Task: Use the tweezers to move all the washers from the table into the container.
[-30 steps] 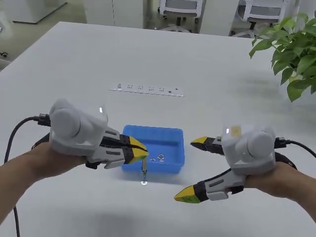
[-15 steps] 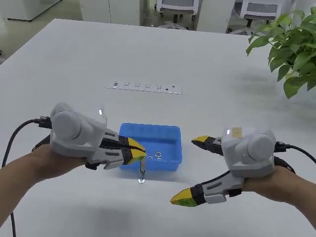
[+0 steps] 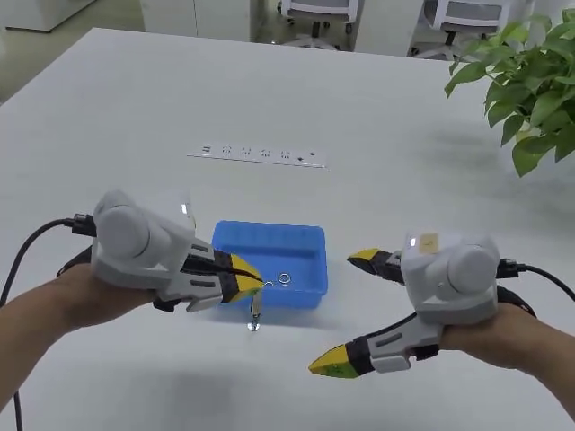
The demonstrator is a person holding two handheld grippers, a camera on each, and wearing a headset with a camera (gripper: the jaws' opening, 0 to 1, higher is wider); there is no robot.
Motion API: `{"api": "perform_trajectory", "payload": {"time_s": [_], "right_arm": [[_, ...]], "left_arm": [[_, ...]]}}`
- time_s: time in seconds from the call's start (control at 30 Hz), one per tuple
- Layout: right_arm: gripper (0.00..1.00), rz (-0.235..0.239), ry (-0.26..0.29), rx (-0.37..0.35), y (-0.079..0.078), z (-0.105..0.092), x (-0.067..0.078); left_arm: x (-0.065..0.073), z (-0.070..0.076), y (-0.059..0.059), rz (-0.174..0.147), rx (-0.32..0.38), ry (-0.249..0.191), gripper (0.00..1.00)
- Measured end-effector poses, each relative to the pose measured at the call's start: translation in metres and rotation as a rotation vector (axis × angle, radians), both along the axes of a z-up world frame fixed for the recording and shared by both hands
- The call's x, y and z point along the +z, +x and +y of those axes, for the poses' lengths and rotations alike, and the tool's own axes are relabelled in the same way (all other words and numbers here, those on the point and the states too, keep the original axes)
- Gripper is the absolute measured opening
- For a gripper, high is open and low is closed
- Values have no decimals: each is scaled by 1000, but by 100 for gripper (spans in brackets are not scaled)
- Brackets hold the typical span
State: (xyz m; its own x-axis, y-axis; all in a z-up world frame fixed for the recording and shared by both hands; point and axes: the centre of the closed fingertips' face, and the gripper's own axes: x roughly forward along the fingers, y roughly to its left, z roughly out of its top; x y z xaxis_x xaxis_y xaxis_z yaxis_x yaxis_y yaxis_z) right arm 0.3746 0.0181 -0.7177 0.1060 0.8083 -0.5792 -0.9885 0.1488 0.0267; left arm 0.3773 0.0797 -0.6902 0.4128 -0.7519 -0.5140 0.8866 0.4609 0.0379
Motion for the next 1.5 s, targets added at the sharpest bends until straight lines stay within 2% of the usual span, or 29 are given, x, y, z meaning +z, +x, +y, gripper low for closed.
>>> {"api": "perform_trajectory", "payload": {"time_s": [0.3,0.67,0.97,1.1,1.5], "right_arm": [[100,8,-7,1,-1,0,-3],[100,11,-13,6,-2,2,-5],[99,-1,-14,24,-3,3,-4],[93,-10,2,62,-6,7,-1],[69,-39,-1,188,-4,25,2]], "left_arm": [[0,0,1,1,-4,-9,5],[-1,0,-3,3,-14,0,5],[-2,0,-4,-4,-22,3,5],[-3,1,-5,-5,-38,13,5],[-5,4,-5,7,-73,28,5]]}}
